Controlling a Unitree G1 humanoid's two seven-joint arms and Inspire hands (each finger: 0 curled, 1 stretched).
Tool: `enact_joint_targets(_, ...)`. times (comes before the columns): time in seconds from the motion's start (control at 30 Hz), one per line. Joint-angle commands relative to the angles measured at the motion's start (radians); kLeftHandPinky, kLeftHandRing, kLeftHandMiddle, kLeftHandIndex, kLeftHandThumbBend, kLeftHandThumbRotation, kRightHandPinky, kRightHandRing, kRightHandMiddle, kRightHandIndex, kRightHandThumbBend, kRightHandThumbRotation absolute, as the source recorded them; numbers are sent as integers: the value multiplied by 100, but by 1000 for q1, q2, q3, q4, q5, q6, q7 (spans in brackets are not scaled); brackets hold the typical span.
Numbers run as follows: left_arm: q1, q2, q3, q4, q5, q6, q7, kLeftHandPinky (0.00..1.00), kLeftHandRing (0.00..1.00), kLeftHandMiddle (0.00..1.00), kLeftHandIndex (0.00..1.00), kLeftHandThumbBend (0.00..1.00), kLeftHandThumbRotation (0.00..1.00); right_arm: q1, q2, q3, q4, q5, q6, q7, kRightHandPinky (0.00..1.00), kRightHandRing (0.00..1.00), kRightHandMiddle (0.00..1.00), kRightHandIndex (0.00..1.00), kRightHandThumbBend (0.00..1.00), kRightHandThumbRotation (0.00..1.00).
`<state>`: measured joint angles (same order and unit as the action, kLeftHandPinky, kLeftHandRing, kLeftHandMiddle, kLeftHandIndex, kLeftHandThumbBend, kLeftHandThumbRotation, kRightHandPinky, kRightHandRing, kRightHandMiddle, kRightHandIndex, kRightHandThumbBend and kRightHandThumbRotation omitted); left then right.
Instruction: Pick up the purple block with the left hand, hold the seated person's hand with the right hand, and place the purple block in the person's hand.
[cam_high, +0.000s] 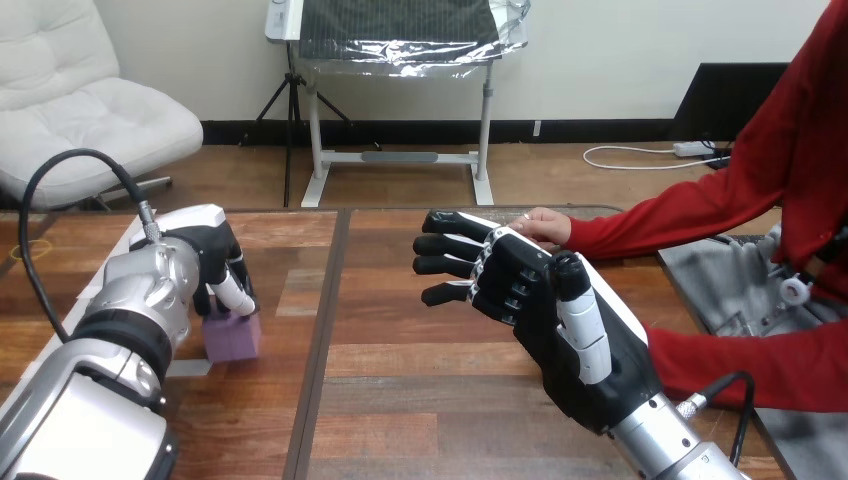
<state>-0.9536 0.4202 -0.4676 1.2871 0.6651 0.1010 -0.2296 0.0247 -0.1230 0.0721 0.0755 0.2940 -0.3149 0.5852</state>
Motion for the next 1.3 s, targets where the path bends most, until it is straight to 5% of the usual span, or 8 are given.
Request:
enact_joint_targets(0.0,-70,8,5,-17,-13,14,-47,20,30,37,39,47,10,-40,0,-8,-39,-1,-1,-11,70,79,80,81,84,100)
enact_joint_targets(0.4,-100,24,22,-61,-29,32,-125,23,32,38,36,46,21,-44,-1,-9,-33,3,-5,-8,70,79,80,82,82,100)
enact_joint_targets(0.8,-107,56,19,-144,-25,31,-144,12,18,24,25,46,26,-46,0,-11,-30,6,0,-10,70,79,80,82,82,100)
enact_joint_targets(1.27,-71,93,49,-301,-41,61,-158,34,42,48,46,47,27,-51,2,-13,-25,2,-9,-20,70,79,79,81,82,100)
